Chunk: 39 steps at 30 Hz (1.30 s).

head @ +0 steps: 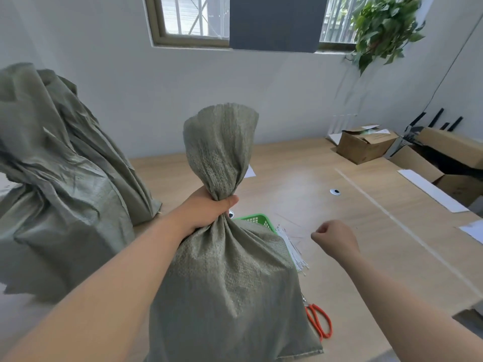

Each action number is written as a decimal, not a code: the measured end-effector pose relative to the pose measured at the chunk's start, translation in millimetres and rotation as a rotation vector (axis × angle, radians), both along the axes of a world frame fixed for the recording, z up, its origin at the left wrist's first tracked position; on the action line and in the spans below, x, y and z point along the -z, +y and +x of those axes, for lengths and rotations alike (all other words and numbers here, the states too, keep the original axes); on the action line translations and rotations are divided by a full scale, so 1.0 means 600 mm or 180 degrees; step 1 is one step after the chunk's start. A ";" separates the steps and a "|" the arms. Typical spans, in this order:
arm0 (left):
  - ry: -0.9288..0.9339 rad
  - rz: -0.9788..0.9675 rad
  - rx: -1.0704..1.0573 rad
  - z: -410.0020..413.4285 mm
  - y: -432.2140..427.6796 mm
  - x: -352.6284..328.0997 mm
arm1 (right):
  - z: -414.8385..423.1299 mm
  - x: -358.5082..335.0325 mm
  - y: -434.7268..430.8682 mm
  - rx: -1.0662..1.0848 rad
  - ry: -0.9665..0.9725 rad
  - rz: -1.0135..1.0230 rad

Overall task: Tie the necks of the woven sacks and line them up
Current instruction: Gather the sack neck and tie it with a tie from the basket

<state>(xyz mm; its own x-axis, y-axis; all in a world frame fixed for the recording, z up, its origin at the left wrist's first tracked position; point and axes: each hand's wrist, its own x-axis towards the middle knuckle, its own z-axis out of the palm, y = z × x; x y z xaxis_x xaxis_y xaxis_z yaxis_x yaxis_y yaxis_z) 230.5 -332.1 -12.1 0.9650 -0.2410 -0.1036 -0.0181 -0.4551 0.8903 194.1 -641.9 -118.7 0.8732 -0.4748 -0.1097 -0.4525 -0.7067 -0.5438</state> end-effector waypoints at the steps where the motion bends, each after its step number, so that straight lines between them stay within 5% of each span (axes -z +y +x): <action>1: -0.0038 0.0074 0.0006 -0.003 0.001 0.001 | -0.002 -0.023 0.017 -0.0044 -0.0161 0.0129; 8: -0.0127 0.0244 -0.0180 -0.035 -0.001 -0.001 | -0.014 -0.148 0.124 -0.0601 -0.1017 0.0934; 12: -0.0453 -0.0466 -0.0677 -0.047 0.000 -0.010 | -0.014 -0.184 0.177 -0.0933 -0.0984 0.1029; 15: -0.1049 -0.0201 -0.1226 -0.041 0.006 -0.001 | -0.010 -0.197 0.222 -0.1217 -0.0915 0.1112; 18: -0.1009 0.0010 -0.1306 -0.017 0.019 0.027 | -0.002 -0.202 0.256 -0.1462 -0.0878 0.1125; 26: -0.0668 -0.0015 -0.0556 -0.039 0.017 -0.007 | 0.015 -0.187 0.281 -0.2033 -0.1024 0.0787; 33: -0.0924 0.0759 -0.0139 -0.012 0.031 -0.024 | 0.019 -0.174 0.283 -0.2071 -0.1284 0.0379; 39: -0.0531 0.1160 -0.0070 0.012 0.036 -0.035 | 0.019 -0.178 0.285 -0.1955 -0.1321 0.0403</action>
<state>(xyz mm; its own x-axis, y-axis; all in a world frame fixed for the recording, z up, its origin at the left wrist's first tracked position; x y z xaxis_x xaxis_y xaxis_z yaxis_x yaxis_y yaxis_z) 237.8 -310.4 9.1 0.9803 -0.1965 -0.0198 -0.1355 -0.7425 0.6560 205.6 -471.1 -12.0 0.9585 0.1055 0.2650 0.2629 -0.6866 -0.6778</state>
